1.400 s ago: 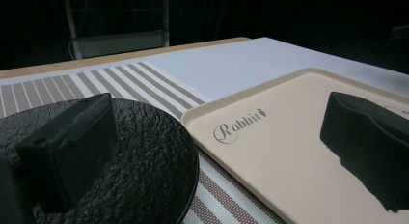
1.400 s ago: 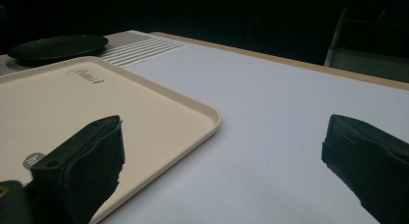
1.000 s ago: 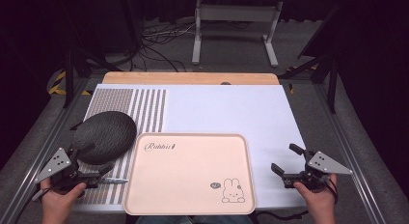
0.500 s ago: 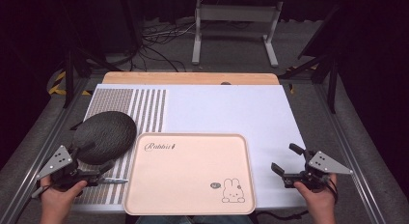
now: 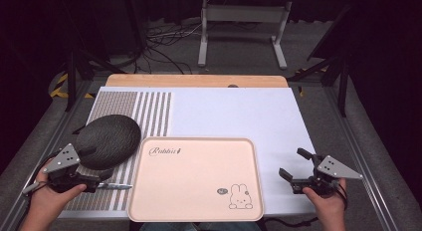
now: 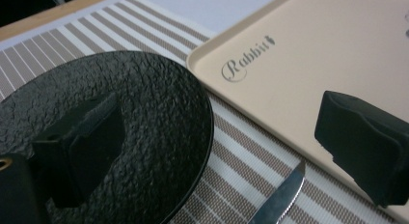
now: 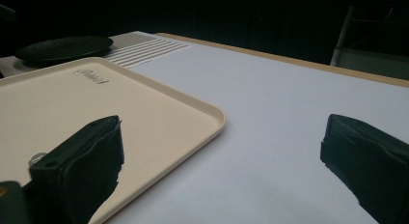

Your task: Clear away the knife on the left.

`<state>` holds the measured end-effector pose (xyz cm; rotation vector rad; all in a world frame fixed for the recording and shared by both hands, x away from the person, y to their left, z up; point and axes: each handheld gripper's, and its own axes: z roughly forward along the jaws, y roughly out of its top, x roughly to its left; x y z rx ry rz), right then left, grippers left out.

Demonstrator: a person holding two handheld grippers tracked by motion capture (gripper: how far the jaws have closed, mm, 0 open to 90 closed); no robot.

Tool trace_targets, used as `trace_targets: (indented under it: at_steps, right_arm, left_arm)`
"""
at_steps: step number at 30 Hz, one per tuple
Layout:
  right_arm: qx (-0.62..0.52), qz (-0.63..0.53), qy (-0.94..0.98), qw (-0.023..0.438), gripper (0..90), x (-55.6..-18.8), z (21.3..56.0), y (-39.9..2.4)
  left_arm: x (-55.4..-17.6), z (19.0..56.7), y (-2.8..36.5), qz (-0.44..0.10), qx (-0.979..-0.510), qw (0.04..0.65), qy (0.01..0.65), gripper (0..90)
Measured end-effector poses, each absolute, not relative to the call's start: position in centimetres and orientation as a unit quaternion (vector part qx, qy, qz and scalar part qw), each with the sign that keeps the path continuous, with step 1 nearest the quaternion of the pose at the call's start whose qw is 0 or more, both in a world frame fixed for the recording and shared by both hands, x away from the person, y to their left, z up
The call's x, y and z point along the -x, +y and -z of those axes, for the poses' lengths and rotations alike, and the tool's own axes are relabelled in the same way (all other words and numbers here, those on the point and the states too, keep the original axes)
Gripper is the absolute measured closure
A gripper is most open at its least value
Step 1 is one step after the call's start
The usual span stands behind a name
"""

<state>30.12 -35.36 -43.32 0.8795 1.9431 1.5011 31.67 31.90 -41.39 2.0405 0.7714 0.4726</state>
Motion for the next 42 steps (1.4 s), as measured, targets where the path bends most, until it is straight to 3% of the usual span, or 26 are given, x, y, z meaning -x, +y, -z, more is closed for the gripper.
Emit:
trace_targets:
  at_steps: [26, 42]
  right_arm:
    - [-0.319, -0.553, 0.725, 0.259, 2.7, -30.1, 43.5, -35.2]
    - [-0.319, -0.554, 0.724, 0.259, 3.1, -30.1, 43.5, -35.2]
  left_arm:
    - [-32.4, 39.1, 31.5, -0.176, -0.928, 0.210, 0.254, 7.5]
    - [-32.9, 38.5, 30.7, -0.162, -0.955, 0.134, 0.208, 10.1]
